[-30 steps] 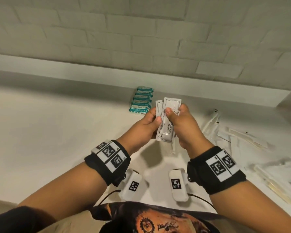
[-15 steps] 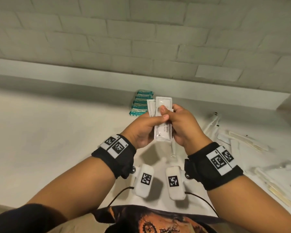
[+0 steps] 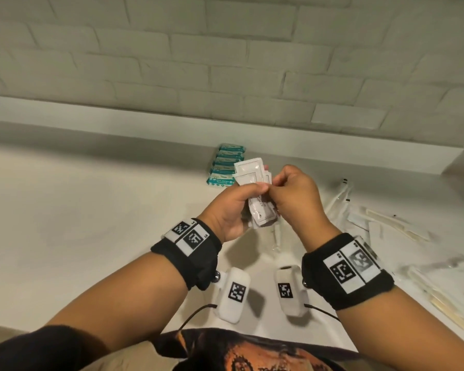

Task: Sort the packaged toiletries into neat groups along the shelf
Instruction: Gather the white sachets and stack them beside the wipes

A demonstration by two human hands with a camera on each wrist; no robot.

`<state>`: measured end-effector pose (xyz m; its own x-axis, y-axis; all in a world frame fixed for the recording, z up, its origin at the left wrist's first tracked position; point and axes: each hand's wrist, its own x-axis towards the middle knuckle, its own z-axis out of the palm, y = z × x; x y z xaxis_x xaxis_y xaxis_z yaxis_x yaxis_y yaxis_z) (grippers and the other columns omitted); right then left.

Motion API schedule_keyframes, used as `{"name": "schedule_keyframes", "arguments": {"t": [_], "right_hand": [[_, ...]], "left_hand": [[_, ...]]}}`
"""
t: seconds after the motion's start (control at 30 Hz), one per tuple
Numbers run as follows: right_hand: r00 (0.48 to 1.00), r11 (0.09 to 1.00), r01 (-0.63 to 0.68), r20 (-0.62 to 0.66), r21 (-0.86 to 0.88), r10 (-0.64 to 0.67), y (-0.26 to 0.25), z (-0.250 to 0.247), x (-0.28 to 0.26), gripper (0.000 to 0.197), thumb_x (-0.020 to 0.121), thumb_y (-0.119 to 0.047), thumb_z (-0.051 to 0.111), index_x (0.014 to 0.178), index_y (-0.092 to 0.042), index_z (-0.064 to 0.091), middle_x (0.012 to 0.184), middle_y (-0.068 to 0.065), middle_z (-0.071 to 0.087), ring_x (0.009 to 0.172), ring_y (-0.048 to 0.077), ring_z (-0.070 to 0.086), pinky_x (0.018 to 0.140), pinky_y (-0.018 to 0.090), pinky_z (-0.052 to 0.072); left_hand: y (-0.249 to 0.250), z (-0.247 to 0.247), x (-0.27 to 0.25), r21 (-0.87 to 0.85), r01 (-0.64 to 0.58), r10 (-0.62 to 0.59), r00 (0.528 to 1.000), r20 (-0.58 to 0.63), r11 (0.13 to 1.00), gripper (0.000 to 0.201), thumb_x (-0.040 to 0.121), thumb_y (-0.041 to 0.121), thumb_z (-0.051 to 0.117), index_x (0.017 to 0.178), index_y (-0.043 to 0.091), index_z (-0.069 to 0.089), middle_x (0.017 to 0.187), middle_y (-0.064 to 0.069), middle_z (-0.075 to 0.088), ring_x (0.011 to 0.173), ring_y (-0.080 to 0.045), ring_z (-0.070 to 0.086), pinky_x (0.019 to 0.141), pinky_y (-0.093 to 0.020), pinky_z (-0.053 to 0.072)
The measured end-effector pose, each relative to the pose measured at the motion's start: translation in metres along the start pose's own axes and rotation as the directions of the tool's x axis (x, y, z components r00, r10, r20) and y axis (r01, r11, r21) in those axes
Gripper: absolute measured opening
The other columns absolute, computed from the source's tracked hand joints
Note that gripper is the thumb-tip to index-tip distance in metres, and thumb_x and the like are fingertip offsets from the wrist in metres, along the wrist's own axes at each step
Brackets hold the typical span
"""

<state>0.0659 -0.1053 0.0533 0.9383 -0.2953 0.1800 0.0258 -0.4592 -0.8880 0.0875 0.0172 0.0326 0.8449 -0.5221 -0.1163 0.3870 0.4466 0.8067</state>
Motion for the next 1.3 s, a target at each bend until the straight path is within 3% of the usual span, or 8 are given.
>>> {"name": "schedule_keyframes", "arguments": {"t": [0.17,0.27,0.33,0.4,0.47,0.57,0.73,1.3], "right_hand": [[0.998,0.973,0.063,-0.003,-0.223,-0.065,0.004,0.002,0.002,0.031,0.074,-0.027,0.076,0.065,-0.022,0.047,0.084,0.004,0.055,0.072,0.026,0.059,0.060,0.034,0.049],[0.987,0.994,0.110,0.114,0.021,-0.112,0.007,-0.005,-0.003,0.022,0.080,-0.021,0.075,0.078,-0.018,0.053,0.101,0.005,0.054,0.084,0.020,0.063,0.062,0.025,0.054],[0.948,0.977,0.189,0.243,0.100,-0.208,0.003,-0.017,-0.008,0.029,0.076,-0.022,0.079,0.090,-0.019,0.053,0.124,0.001,0.053,0.105,0.006,0.056,0.081,0.015,0.045],[0.858,0.969,0.248,0.459,0.017,-0.228,-0.002,-0.025,-0.010,0.065,0.062,-0.028,0.089,0.113,-0.029,0.047,0.151,-0.006,0.032,0.130,0.002,0.038,0.096,0.010,0.035],[0.769,0.931,0.341,0.609,-0.132,-0.195,-0.008,-0.026,-0.011,0.123,0.050,-0.034,0.093,0.144,-0.044,0.015,0.160,-0.007,0.011,0.143,0.008,0.021,0.110,0.022,0.034],[0.782,0.829,0.470,0.579,-0.304,-0.231,-0.017,-0.023,-0.012,0.147,0.053,-0.038,0.091,0.144,-0.043,-0.025,0.153,0.001,0.023,0.140,0.011,0.022,0.117,0.037,0.025],[0.784,0.830,0.460,0.582,-0.315,-0.214,-0.015,-0.025,-0.012,0.150,0.052,-0.043,0.090,0.140,-0.046,-0.031,0.144,-0.001,0.028,0.135,0.014,0.027,0.112,0.034,0.031],[0.779,0.817,0.481,0.583,-0.318,-0.232,-0.021,-0.030,-0.021,0.152,0.050,-0.041,0.092,0.137,-0.049,-0.033,0.143,-0.001,0.030,0.133,0.014,0.029,0.108,0.030,0.034]], "left_hand": [[-0.006,0.003,-0.004,-0.039,0.023,-0.024,0.999,-0.038,0.999,0.028,0.090,0.035,0.060,0.099,0.009,0.058,0.075,-0.009,0.066,0.066,-0.022,0.067,0.062,-0.034,0.057],[0.000,0.003,-0.002,-0.079,0.040,-0.049,0.992,-0.116,0.996,0.041,0.089,0.045,0.057,0.114,0.013,0.054,0.080,-0.010,0.070,0.070,-0.020,0.069,0.063,-0.032,0.057],[0.005,0.001,0.000,-0.084,0.060,-0.072,0.988,-0.140,0.995,0.057,0.085,0.055,0.056,0.127,0.017,0.051,0.085,-0.008,0.065,0.071,-0.019,0.065,0.061,-0.030,0.056],[0.008,0.000,-0.001,-0.090,0.085,-0.097,0.985,-0.142,0.992,0.060,0.087,0.061,0.051,0.131,0.020,0.052,0.091,-0.010,0.057,0.072,-0.020,0.060,0.060,-0.031,0.055],[0.008,0.004,-0.003,-0.095,0.112,-0.120,0.989,-0.081,0.989,0.052,0.090,0.056,0.051,0.127,0.019,0.057,0.103,-0.013,0.058,0.084,-0.024,0.061,0.073,-0.038,0.056],[0.006,0.010,-0.008,-0.088,0.112,-0.113,0.994,-0.010,0.990,0.035,0.093,0.039,0.052,0.112,0.012,0.062,0.096,-0.010,0.063,0.083,-0.021,0.066,0.073,-0.031,0.057],[0.009,0.010,-0.013,-0.079,0.113,-0.112,0.993,0.021,0.990,0.022,0.094,0.022,0.043,0.092,0.012,0.062,0.072,-0.006,0.065,0.063,-0.017,0.067,0.059,-0.026,0.056],[0.007,0.020,-0.021,-0.073,0.092,-0.093,0.996,-0.010,0.993,0.031,0.097,0.027,0.035,0.093,0.011,0.061,0.073,-0.008,0.063,0.064,-0.019,0.065,0.060,-0.026,0.054]]}}
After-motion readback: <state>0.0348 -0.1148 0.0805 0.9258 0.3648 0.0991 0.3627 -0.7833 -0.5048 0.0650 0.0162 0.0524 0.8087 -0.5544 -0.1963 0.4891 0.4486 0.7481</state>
